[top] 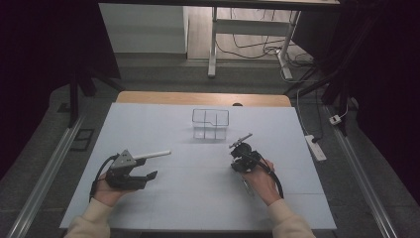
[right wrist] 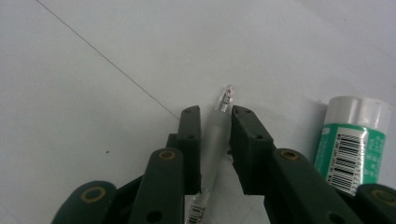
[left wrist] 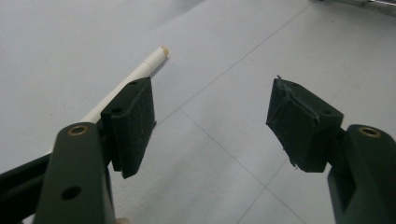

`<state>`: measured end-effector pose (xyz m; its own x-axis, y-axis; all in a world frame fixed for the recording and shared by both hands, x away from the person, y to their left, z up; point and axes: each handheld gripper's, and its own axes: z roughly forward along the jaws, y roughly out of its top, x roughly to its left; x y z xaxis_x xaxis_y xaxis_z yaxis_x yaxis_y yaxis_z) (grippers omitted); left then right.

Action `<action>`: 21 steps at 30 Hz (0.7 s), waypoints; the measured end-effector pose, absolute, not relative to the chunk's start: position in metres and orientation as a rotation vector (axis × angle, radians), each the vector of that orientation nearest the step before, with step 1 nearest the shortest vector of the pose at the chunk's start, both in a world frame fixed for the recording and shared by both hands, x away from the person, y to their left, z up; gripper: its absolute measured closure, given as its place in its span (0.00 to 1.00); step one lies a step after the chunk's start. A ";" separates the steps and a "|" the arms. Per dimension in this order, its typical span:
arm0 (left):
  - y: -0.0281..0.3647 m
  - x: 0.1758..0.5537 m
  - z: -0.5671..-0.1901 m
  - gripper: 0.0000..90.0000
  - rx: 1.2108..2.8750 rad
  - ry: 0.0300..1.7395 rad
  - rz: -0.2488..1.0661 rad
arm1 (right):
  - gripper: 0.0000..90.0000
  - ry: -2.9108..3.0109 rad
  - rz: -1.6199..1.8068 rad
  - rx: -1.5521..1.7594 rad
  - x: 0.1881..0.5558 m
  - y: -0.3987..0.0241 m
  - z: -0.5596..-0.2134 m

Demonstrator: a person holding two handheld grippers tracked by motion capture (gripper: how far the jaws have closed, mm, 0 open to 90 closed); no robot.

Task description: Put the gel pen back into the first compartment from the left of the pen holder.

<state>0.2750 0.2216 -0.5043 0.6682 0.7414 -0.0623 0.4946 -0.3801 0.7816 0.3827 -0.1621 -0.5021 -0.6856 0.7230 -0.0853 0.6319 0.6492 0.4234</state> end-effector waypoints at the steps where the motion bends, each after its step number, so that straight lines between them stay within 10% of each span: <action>1: 0.222 0.275 -0.504 0.36 2.059 0.953 0.381 | 0.82 2.623 0.535 1.104 0.383 -0.162 -0.502; 21: 0.222 0.275 -0.505 0.36 2.059 0.955 0.384 | 0.88 2.633 0.542 1.093 0.382 -0.162 -0.502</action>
